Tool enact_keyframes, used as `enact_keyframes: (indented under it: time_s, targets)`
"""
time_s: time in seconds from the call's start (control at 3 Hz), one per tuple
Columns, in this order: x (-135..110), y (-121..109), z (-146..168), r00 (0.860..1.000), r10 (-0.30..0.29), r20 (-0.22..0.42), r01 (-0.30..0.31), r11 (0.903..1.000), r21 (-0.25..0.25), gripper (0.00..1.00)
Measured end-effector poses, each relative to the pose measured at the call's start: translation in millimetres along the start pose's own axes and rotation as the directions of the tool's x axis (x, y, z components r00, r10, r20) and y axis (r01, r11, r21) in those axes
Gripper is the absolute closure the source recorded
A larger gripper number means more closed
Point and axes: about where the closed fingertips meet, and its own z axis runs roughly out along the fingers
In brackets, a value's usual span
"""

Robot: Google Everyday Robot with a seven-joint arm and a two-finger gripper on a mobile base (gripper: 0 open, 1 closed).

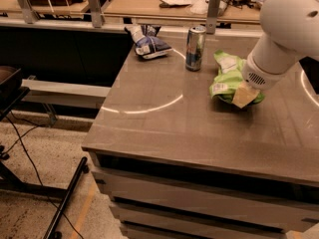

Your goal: Move green rice chip bag near redbull can

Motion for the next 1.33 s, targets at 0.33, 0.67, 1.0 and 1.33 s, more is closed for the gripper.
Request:
enact_keyframes:
  time_s: [0.33,0.67,1.0,1.33]
  targets:
    - [-12.5,-4.0,7.5,1.000,-0.013,0.011,0.013,0.9999,0.006,1.00]
    - [-23.0,-5.7,12.0,0.999,-0.018,0.028,0.018,0.9998,0.006,1.00]
    - [-23.4,-5.5,11.8,0.999,-0.019,0.029,0.018,0.9998,0.007,0.86]
    - [-23.2,-5.1,11.4,0.999,-0.019,0.028,0.019,0.9998,0.008,0.62]
